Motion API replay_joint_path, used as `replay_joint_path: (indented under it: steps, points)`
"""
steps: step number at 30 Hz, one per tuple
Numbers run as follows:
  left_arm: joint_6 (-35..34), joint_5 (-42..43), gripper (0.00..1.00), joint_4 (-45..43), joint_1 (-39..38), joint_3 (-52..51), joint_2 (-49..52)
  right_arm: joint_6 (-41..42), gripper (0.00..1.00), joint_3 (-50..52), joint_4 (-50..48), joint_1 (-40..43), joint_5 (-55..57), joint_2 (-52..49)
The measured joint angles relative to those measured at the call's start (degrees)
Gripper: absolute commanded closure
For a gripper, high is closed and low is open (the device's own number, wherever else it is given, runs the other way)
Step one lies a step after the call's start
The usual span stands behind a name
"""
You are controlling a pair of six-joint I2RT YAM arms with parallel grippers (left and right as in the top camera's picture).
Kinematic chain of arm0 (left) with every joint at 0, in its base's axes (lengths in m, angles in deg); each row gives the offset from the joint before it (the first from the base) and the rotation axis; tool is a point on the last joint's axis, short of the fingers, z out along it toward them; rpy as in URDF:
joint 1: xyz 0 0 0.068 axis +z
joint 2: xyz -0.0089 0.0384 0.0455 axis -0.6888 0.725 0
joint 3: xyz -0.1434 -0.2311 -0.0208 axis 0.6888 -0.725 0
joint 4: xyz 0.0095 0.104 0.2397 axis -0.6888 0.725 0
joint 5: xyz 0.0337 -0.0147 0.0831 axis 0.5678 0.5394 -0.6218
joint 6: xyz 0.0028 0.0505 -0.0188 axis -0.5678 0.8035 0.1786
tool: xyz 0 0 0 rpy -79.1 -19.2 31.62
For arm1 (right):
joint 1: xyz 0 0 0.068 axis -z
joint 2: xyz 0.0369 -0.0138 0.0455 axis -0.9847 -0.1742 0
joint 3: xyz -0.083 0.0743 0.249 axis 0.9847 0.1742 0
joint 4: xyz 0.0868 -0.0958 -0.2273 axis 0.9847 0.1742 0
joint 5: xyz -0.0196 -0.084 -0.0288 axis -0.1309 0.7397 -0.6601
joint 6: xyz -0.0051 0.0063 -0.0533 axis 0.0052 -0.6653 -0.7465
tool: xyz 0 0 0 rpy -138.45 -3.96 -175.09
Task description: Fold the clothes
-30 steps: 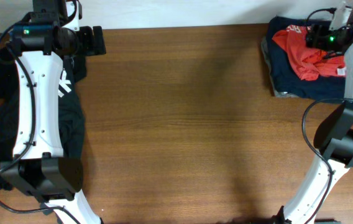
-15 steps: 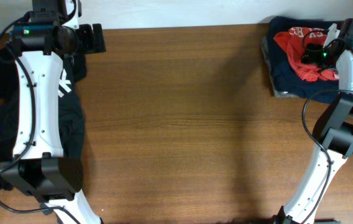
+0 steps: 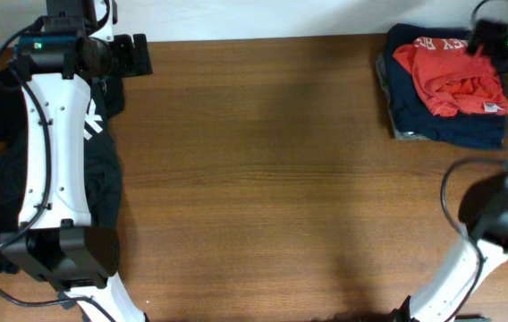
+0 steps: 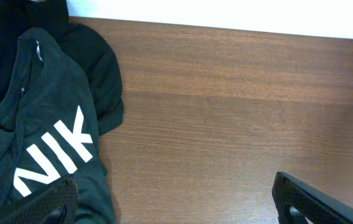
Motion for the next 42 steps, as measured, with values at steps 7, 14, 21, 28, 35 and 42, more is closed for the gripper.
replay_joint_path:
  steps: [7, 14, 21, 28, 35, 42]
  points:
    - [0.0, 0.0, 0.01, -0.02, 0.0, 0.0, 0.0, 9.29, 0.01, -3.13, 11.58, 0.04, -8.44, 16.37]
    - [0.0, 0.0, 0.01, 0.0, 0.0, 0.0, 0.0, 16.55, 0.01, -3.15, 30.56, 0.04, -22.47, 21.09]
    - [0.02, 0.0, 0.01, -0.02, 0.0, 0.0, 0.0, 17.92, 0.02, -2.8, 31.61, 0.04, -25.53, 21.07]
    - [0.0, 0.0, 0.01, -0.02, 0.0, 0.0, 0.0, 15.32, 0.01, -2.78, 34.14, 0.09, -22.4, 21.07]
    - [0.0, 0.0, 0.01, -0.04, 0.0, 0.0, 0.0, 1.11, 0.01, -2.56, 30.34, -0.7, -19.96, 21.16]
    - [0.0, 0.0, 0.01, -0.02, 0.0, 0.0, 0.0, -8.72, 0.01, 2.75, 17.77, -10.54, -15.74, 27.74]
